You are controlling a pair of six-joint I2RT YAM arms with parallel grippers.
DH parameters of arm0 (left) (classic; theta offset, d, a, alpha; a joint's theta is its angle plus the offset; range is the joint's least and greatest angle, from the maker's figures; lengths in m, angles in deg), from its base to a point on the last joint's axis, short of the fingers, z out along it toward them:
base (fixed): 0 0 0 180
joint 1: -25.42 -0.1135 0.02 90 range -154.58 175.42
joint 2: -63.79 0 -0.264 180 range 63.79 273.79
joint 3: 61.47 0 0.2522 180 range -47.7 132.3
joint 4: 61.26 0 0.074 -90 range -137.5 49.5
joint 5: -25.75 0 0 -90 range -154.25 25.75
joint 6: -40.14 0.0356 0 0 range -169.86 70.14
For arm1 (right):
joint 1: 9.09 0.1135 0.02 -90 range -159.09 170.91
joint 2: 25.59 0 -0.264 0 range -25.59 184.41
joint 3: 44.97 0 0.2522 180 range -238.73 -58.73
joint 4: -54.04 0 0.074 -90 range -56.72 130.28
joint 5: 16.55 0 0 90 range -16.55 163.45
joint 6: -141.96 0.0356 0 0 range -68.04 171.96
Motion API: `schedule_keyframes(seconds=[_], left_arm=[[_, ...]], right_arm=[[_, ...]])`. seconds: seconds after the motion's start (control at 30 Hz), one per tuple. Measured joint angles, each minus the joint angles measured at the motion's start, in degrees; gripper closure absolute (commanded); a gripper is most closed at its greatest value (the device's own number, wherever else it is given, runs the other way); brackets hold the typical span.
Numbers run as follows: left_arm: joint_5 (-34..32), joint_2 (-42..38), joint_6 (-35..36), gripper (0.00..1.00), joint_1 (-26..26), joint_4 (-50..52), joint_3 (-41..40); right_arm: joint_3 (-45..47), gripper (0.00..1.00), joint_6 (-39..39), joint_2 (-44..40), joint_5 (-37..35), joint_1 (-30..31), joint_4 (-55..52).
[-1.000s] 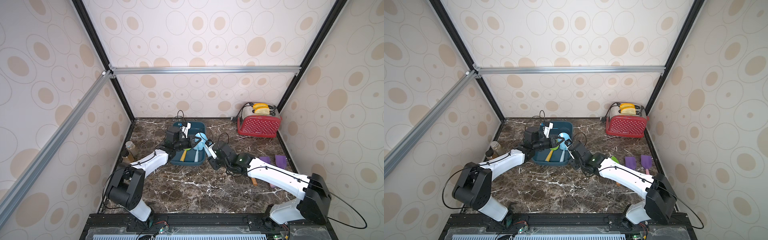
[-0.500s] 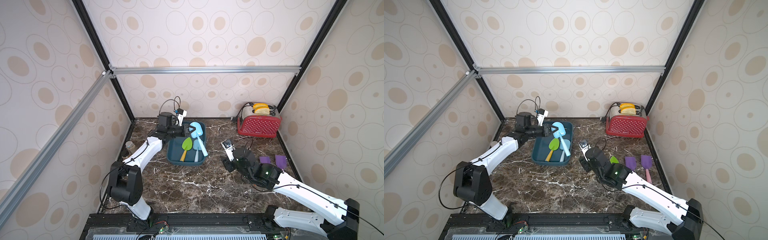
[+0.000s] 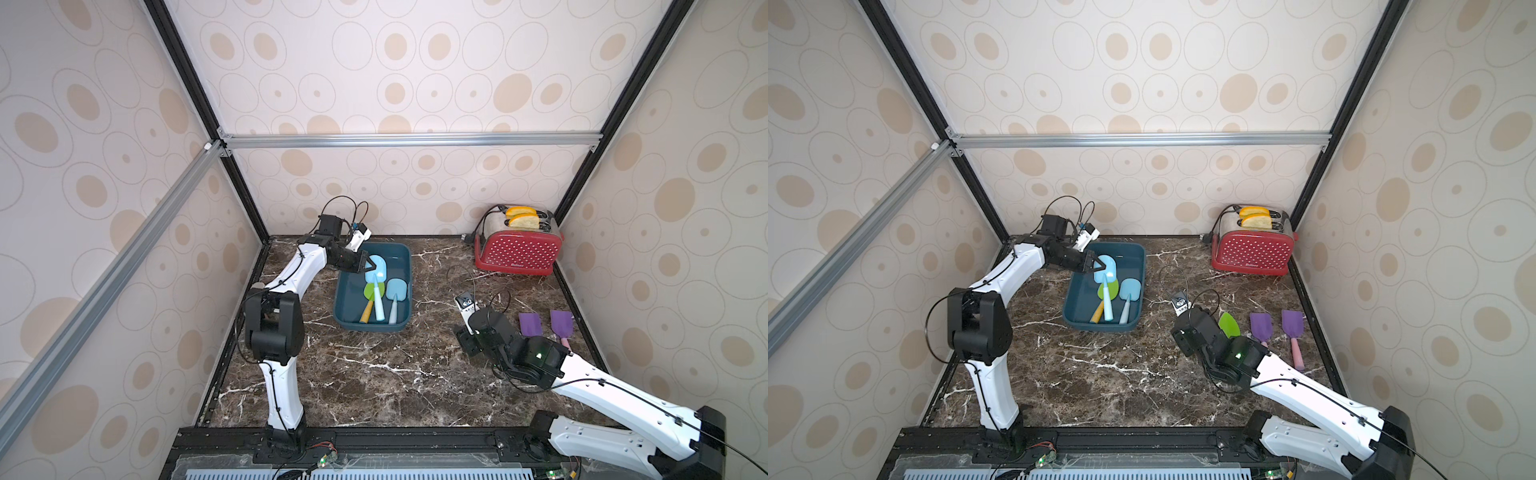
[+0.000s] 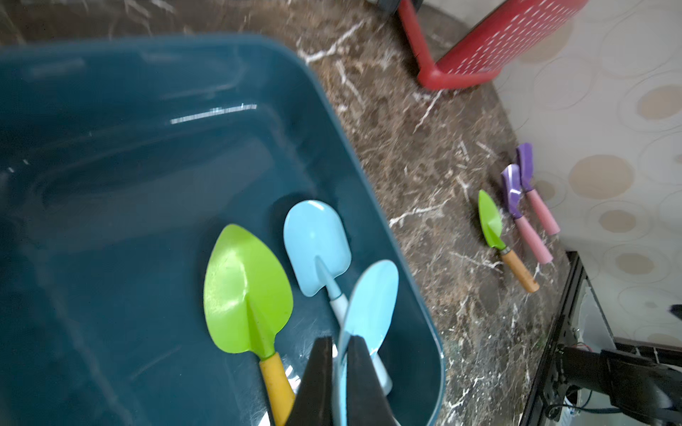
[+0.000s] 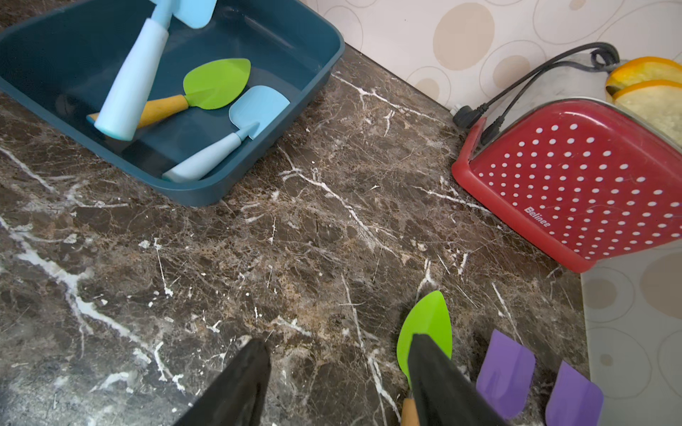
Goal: Put the shovel into the storage box
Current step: Place the shovel in the storage box.
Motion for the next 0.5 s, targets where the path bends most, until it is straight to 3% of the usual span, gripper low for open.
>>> schedule_keyframes(seconds=[0.5], left_arm=[[-2.12,13.81,4.39,1.0,-0.11,8.55,11.74]], right_arm=[[1.05,0.33,3.04,3.26,-1.25,0.0,-1.68]])
